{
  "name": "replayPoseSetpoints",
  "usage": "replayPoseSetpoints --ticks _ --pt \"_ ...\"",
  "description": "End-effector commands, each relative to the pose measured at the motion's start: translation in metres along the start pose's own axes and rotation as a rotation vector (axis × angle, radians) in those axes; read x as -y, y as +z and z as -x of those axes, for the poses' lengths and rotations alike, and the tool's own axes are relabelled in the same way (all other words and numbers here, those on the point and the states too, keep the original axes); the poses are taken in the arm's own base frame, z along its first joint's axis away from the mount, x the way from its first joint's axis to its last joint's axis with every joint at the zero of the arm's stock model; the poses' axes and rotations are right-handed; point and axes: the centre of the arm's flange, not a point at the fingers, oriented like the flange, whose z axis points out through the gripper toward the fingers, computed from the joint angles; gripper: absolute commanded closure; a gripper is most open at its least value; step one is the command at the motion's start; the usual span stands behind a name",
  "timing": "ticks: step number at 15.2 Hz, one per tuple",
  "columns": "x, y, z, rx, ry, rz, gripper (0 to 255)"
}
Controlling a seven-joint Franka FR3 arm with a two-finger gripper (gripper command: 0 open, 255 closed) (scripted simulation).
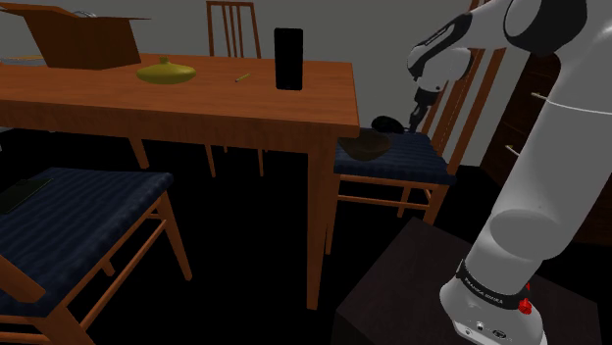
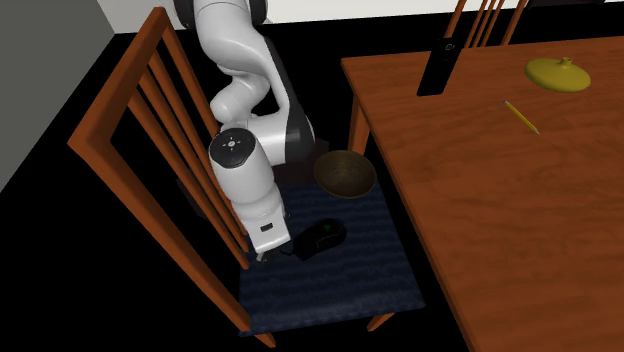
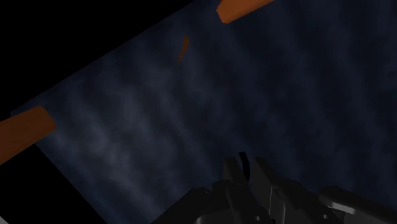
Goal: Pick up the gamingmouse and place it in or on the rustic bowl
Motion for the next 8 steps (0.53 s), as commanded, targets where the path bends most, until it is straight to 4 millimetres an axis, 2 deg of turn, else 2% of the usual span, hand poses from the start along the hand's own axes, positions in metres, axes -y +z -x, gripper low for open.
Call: replayPoseSetpoints --ticks 1,8 --pt "0.001 -0.01 -0.002 0.0 0.0 0.0 255" --pt "0.001 -0.047 -0.007 0.0 0.0 0.0 255"
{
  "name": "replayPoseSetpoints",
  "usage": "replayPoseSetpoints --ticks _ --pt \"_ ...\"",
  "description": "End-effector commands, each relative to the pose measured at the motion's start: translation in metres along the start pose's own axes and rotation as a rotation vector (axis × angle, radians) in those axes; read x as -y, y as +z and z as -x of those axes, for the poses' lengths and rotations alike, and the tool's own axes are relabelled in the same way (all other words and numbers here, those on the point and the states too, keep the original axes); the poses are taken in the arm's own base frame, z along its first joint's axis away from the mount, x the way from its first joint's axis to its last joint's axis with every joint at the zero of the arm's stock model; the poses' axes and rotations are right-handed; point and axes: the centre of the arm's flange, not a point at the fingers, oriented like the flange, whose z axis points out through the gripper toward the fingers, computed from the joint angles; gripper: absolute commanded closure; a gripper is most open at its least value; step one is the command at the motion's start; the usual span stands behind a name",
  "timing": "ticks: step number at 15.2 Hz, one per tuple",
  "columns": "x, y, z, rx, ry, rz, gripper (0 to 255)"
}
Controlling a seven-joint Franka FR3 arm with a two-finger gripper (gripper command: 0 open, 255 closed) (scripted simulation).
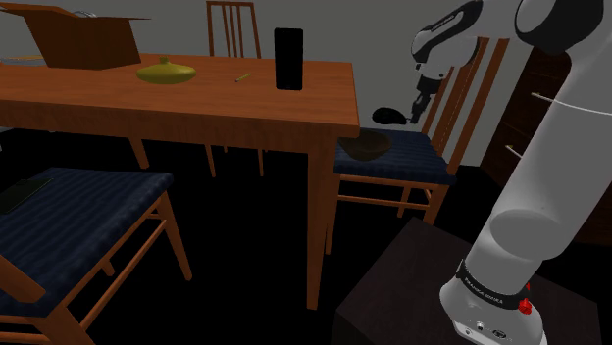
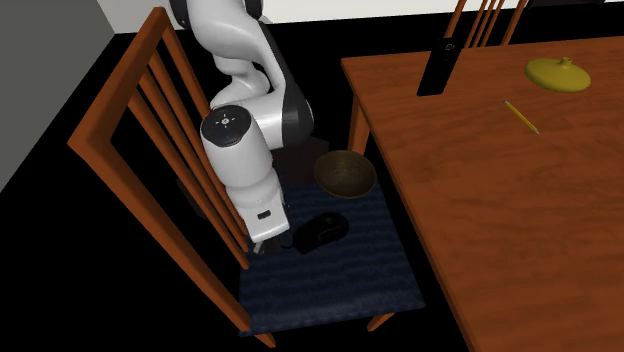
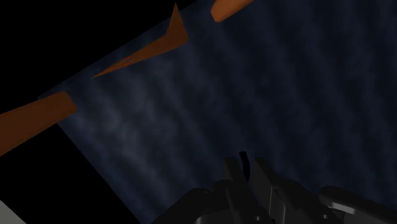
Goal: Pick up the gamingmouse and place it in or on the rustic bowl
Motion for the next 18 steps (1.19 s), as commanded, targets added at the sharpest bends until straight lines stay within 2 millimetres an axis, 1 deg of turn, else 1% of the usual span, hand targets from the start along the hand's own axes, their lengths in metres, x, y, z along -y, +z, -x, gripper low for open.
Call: replayPoseSetpoints --ticks 1,13,18 --pt "0.001 -0.011 -0.001 0.0 0.0 0.0 255" --pt "0.001 -0.073 -0.009 0.0 0.0 0.0 255" --pt "0.067 -0.074 -0.013 0.0 0.0 0.0 255"
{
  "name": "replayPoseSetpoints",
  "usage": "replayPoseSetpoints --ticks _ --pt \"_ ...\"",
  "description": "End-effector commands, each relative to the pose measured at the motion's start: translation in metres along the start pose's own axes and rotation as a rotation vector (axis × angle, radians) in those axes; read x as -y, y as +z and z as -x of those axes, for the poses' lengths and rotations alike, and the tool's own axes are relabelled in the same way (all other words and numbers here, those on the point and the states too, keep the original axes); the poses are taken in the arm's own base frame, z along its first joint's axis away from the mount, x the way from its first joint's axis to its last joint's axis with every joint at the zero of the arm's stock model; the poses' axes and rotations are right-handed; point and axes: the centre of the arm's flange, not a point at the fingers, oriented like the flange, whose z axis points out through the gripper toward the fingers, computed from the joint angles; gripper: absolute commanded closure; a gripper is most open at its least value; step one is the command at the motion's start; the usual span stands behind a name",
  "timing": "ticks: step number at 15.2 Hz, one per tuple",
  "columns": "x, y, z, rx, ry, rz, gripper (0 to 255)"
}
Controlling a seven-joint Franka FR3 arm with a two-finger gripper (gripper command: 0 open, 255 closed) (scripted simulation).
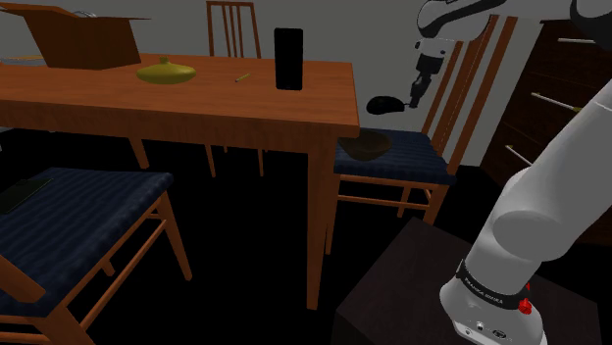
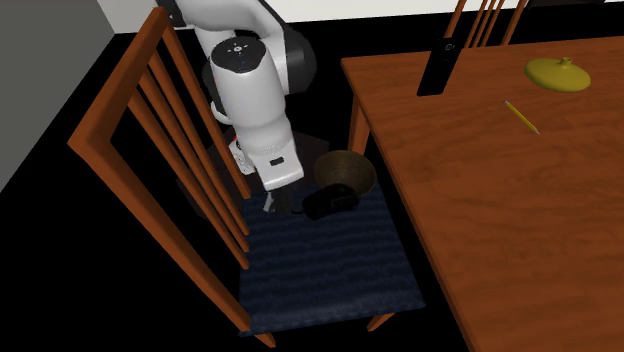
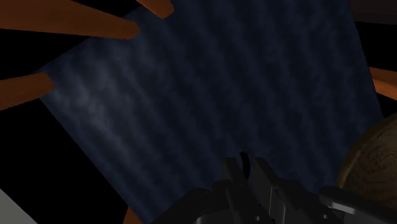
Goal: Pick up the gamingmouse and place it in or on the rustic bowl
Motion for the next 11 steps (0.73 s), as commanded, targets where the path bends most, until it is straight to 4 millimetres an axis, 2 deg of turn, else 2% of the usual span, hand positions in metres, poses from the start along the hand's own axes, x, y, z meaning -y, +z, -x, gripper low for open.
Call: replayPoseSetpoints --ticks 1,11 --pt "0.025 -0.002 -0.001 0.0 0.002 0.002 255" --pt "0.156 -0.001 -0.009 0.0 0.002 0.002 255"
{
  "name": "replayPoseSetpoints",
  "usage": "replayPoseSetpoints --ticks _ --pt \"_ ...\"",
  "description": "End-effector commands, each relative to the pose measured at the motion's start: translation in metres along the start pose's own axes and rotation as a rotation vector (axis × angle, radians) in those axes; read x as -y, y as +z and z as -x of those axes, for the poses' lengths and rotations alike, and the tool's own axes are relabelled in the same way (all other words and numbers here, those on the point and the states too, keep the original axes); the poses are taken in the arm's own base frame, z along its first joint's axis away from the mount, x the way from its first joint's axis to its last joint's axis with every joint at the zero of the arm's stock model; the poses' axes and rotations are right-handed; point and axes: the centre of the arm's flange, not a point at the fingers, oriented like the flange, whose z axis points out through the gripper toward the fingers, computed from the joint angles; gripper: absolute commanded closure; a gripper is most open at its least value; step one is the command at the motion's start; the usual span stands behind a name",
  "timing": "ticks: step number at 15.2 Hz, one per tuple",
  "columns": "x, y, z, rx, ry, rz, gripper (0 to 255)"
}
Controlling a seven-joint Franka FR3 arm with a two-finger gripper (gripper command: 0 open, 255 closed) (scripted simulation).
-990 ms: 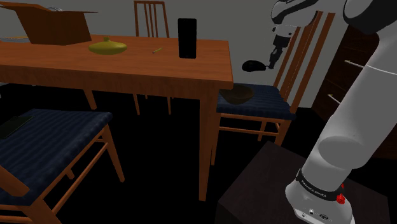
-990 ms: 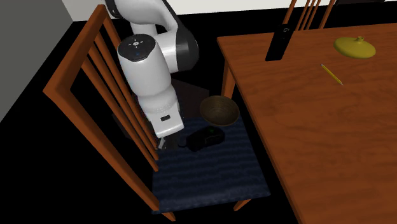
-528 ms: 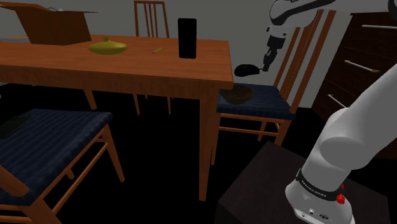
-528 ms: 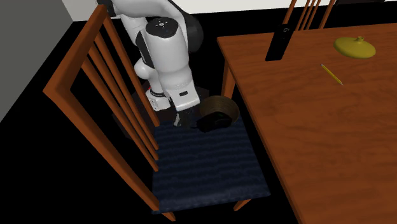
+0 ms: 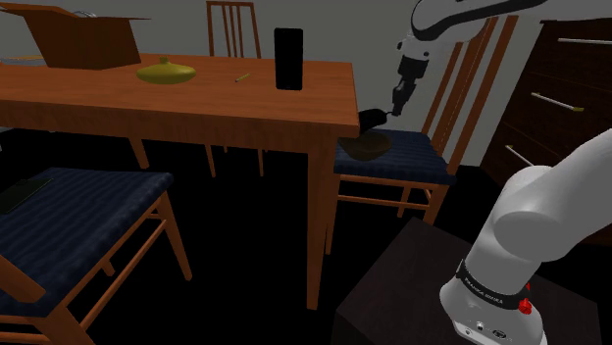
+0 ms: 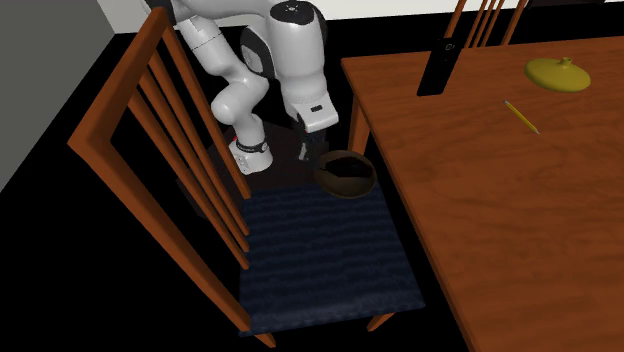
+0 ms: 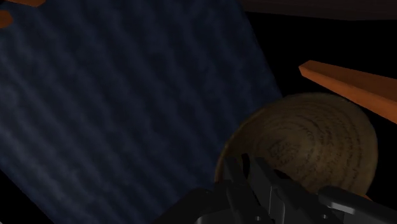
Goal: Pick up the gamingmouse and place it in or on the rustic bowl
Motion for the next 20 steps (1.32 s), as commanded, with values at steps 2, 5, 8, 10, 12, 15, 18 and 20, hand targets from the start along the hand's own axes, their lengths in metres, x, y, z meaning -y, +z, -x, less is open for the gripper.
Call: replayPoseSetpoints --ticks 2,5,8,10,12,15,18,20 --pt "0.042 -0.001 -0.001 0.0 0.002 0.001 255" --pt "0.053 0.01 -0.001 0.0 0.002 0.001 255" --pt "0.053 0.026 0.001 0.0 0.002 0.001 255" --pt "0.053 0.036 0.003 0.0 0.002 0.001 255" --pt "0.053 0.047 0.004 0.0 0.002 0.001 255" --pt "0.053 0.062 0.006 0.0 0.002 0.001 255" --pt "0.053 0.07 0.007 0.0 0.002 0.001 255" --pt "0.053 0.07 0.007 0.0 0.002 0.001 255"
